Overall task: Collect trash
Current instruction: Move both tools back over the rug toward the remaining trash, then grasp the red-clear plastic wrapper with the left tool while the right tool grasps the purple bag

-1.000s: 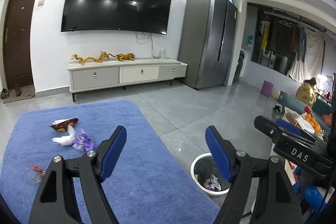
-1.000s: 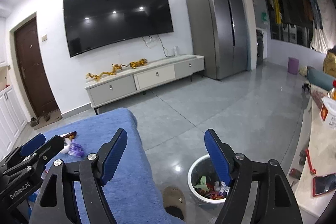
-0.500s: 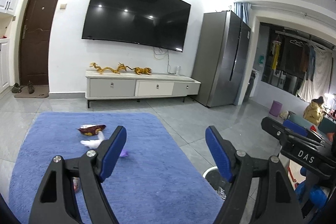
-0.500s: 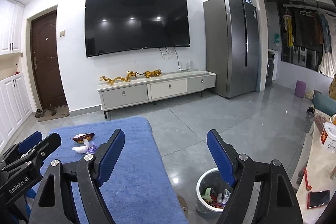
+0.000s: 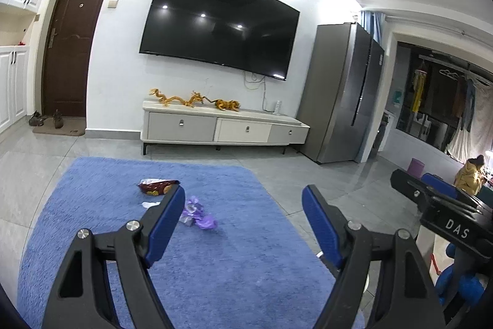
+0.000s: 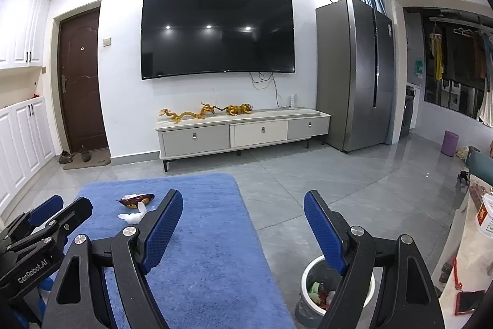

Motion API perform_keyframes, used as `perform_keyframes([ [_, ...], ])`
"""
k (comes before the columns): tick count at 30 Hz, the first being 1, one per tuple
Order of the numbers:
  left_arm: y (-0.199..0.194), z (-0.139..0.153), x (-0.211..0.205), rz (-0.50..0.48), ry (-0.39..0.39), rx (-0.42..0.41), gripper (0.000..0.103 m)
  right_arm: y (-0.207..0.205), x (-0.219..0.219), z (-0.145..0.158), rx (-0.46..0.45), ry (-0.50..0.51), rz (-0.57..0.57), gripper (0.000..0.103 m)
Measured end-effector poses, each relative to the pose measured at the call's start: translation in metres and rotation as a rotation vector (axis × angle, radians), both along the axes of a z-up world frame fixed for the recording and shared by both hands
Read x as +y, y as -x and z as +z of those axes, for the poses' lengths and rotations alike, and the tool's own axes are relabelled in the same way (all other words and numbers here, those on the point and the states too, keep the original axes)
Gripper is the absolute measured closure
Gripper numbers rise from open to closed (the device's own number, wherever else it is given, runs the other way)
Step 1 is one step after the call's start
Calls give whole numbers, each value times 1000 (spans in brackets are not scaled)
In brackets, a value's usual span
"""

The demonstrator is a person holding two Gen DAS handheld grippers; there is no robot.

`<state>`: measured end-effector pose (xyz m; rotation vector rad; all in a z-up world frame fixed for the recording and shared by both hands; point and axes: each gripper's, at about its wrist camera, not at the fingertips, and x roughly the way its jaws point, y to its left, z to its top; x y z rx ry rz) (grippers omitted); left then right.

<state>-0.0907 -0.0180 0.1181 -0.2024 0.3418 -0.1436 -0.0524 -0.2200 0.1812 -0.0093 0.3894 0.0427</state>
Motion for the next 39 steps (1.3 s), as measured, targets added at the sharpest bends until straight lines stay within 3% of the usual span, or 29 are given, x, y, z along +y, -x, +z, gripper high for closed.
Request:
perform_keyframes([
  [11,-34,-52,42,96,-10,106,26,-39,21,-33,86,-18,39,23],
  [20,-61,-117,100,183,-43,272,26,-84,41,-79,216,-11,115,23],
  [24,-71,-150,115,177,-43,378,26,-106,49,-103,280,-10,162,23],
  [29,-93,-168,122,196,-90,424,26,-129,63,-126,332,-10,233,23],
  [35,-123,-181,126,158,-64,482,26,-155,83,-147,378,-4,325,23],
  [36,-126,-183,125,147,-59,490,28,-159,87,-151,387,-1,342,23],
  [38,-132,-186,124,125,-54,497,45,-165,91,-157,400,-2,365,23],
  [39,-134,-187,123,118,-54,504,49,-168,93,-160,407,-6,379,23],
])
